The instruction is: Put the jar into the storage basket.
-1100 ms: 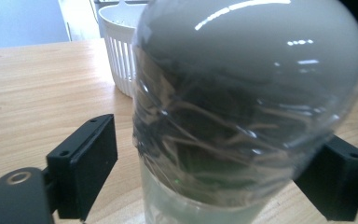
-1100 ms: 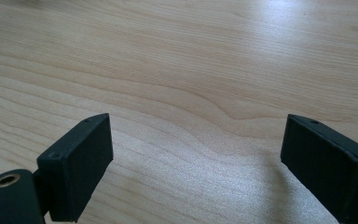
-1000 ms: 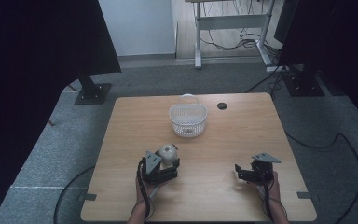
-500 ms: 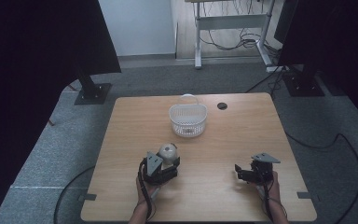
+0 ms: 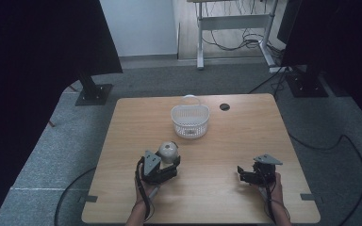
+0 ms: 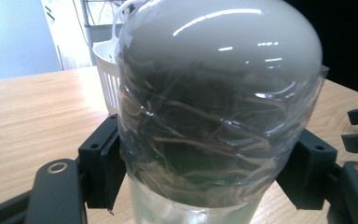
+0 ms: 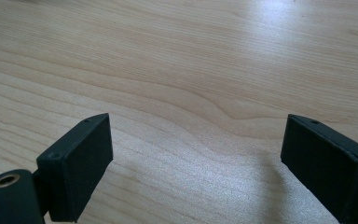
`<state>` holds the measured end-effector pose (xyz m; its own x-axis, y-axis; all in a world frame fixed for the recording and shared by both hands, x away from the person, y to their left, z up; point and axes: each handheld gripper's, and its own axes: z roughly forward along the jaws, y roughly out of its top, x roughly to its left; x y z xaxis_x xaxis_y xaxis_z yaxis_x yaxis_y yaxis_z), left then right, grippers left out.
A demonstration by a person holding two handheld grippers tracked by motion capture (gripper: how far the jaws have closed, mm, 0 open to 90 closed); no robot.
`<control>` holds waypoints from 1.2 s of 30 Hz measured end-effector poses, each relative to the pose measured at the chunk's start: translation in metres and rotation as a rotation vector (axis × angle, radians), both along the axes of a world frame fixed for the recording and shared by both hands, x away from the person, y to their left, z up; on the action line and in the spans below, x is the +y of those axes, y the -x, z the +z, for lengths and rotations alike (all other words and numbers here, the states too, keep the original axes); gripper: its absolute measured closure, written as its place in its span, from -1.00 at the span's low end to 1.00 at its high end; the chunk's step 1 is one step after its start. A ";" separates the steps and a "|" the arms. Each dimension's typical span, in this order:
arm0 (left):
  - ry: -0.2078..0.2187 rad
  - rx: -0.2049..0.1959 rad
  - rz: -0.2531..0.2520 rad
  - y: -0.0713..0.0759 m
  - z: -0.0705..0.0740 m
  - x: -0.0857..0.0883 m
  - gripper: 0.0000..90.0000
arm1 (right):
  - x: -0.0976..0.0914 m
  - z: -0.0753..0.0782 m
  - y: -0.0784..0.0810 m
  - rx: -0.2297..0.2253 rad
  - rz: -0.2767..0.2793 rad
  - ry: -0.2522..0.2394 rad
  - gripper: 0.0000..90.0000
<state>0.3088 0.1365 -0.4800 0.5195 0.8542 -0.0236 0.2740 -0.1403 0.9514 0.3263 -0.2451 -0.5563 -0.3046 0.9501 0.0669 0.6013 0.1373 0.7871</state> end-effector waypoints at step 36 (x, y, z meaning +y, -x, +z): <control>0.001 -0.035 0.008 -0.038 0.043 0.000 -0.41 | -0.002 0.000 0.000 0.003 -0.001 -0.023 -0.82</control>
